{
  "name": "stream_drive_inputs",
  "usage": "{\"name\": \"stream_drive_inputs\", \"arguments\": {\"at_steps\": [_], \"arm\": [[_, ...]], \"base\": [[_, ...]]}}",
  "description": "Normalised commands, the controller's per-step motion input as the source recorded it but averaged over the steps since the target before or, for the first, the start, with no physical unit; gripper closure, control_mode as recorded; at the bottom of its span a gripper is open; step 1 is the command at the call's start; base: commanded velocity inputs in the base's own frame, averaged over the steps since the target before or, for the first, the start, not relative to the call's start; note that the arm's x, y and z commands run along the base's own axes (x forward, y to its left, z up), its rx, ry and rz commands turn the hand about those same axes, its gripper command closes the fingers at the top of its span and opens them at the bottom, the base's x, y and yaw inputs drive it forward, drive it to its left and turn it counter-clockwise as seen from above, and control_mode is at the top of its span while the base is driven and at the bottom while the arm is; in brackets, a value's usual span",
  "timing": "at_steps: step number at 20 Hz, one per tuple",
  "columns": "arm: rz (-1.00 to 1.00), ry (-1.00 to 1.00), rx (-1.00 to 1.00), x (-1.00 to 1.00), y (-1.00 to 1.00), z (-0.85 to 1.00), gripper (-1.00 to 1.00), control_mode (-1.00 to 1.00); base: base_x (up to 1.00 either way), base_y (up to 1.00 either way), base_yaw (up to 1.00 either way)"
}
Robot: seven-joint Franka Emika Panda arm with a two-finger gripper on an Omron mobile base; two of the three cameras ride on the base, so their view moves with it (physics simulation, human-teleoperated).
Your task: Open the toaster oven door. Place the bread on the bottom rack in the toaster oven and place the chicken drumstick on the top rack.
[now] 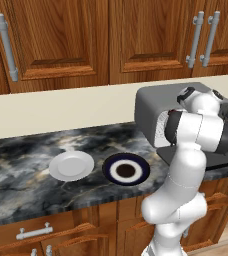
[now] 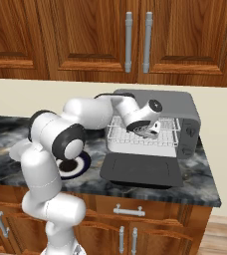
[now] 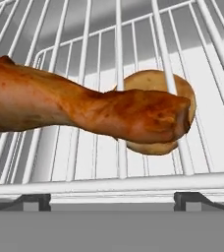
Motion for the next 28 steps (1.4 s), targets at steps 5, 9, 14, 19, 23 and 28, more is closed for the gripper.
{"name": "stream_drive_inputs", "arguments": {"at_steps": [5, 9, 14, 19, 23, 28], "arm": [[-0.02, 0.00, 0.00, -0.07, -0.04, 0.23, -1.00, -1.00], [-0.01, 0.00, 0.00, -0.30, -0.14, 0.31, -1.00, -1.00], [0.00, 0.00, -0.02, -0.65, -0.17, 0.16, -1.00, -1.00], [0.00, 0.00, -0.11, -0.74, -0.04, 0.00, -1.00, -1.00], [0.00, 0.04, -0.09, -0.75, 0.00, 0.00, -1.00, -1.00], [0.00, 0.02, -0.16, -0.70, 0.11, 0.00, -1.00, -1.00]], "base": [[0.00, 0.00, 0.00], [0.00, 0.00, 0.00], [0.00, 0.00, 0.00], [0.00, 0.00, 0.00], [0.00, 0.00, 0.00], [0.00, 0.00, 0.00]]}}
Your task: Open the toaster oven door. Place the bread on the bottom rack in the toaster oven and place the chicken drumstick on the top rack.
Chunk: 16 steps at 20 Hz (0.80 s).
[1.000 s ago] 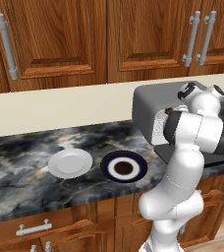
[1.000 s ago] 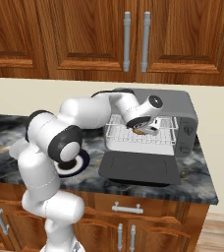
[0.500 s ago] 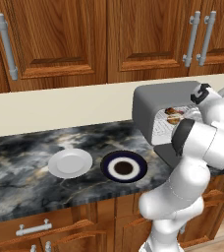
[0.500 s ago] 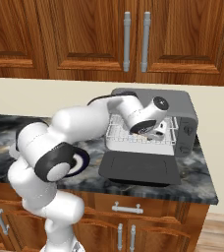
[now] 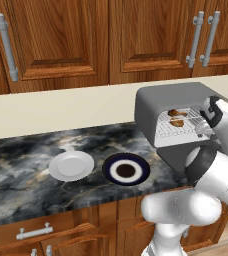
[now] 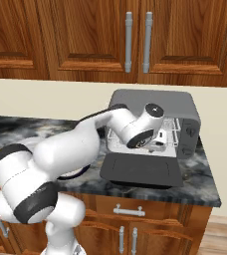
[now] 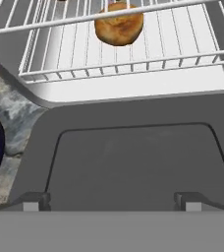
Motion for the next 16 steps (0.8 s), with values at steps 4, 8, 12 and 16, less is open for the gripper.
{"name": "stream_drive_inputs", "arguments": {"at_steps": [4, 8, 12, 16], "arm": [[0.00, 0.06, -0.17, -0.56, 0.22, 0.02, -1.00, -1.00], [0.00, 0.03, -0.05, -0.60, 0.17, 0.11, -1.00, -1.00], [0.00, 0.03, -0.01, -0.56, 0.14, 0.04, -1.00, -1.00], [0.00, 0.08, 0.00, -0.45, 0.25, 0.00, -1.00, -1.00]], "base": [[0.00, 0.00, 0.00], [0.00, 0.00, 0.00], [0.00, 0.00, 0.00], [0.00, 0.00, 0.00]]}}
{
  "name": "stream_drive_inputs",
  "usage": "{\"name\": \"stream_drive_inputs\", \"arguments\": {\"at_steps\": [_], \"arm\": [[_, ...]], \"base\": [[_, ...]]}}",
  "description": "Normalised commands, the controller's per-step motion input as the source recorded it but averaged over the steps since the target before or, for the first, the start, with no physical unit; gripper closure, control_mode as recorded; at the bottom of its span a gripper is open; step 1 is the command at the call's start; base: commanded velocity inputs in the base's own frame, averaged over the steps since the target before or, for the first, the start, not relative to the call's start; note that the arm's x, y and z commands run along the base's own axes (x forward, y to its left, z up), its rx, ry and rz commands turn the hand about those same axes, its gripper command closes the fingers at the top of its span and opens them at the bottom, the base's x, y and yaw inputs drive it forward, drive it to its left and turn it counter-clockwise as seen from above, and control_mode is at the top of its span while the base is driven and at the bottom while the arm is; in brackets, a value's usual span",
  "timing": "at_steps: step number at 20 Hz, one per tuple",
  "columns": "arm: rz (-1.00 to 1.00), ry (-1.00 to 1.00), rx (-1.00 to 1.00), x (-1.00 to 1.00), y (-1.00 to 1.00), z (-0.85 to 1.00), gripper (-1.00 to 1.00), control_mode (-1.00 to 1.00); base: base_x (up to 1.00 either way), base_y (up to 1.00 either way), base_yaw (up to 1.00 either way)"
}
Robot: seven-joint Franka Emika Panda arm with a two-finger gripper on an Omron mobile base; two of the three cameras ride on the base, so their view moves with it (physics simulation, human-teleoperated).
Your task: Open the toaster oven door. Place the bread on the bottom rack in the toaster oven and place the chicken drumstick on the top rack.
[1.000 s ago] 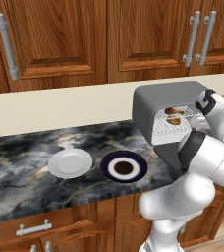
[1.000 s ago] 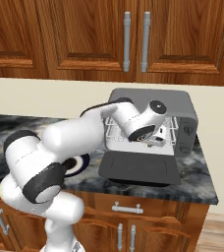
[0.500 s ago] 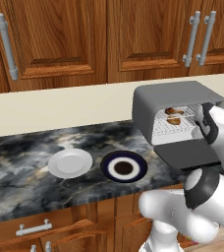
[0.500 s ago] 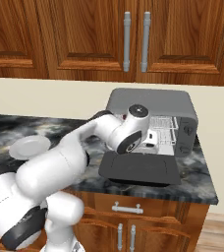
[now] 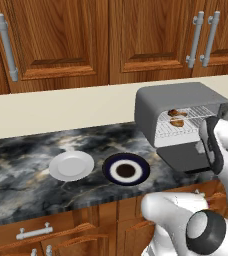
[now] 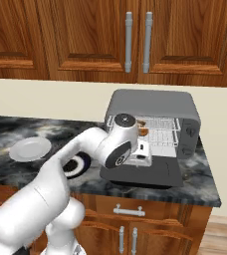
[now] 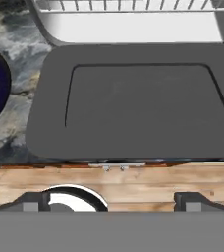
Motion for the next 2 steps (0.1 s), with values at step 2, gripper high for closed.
{"name": "stream_drive_inputs", "arguments": {"at_steps": [2], "arm": [[0.00, 0.05, 0.00, -0.47, 0.28, 0.00, -1.00, -1.00]], "base": [[0.00, 0.00, 0.00]]}}
